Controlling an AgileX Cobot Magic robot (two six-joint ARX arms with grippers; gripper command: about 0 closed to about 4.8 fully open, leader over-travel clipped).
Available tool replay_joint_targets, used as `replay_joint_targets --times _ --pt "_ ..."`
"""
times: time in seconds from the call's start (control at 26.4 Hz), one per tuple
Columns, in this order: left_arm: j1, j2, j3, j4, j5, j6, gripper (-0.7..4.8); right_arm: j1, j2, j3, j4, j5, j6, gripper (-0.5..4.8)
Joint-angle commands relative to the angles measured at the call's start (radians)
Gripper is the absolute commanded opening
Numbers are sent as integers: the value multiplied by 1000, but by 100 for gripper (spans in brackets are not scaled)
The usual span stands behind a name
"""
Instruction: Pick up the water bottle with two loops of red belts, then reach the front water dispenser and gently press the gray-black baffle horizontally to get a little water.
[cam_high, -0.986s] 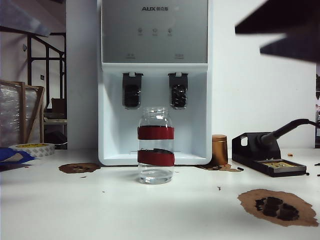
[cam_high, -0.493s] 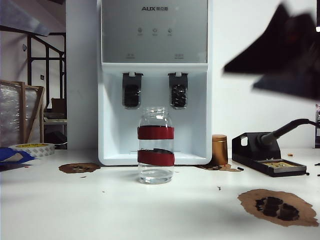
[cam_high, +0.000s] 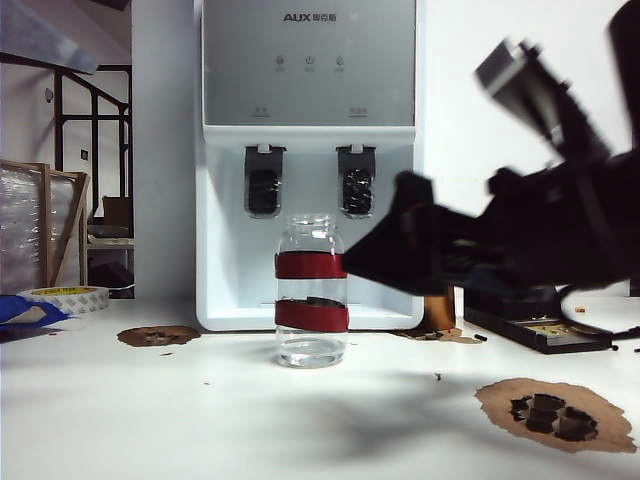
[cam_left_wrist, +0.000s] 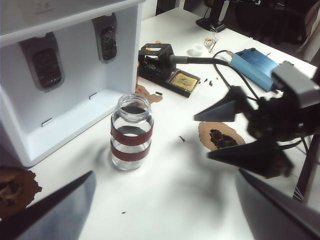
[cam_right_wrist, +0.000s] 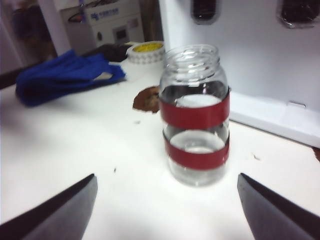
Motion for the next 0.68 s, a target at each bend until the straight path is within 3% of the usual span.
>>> replay_joint_targets --times 0.04,0.68 --pt "-1 -1 5 6 0 2 463 4 106 43 141 -18 68 479" --pt "-1 -1 5 11 0 2 463 13 275 299 91 -3 14 479"
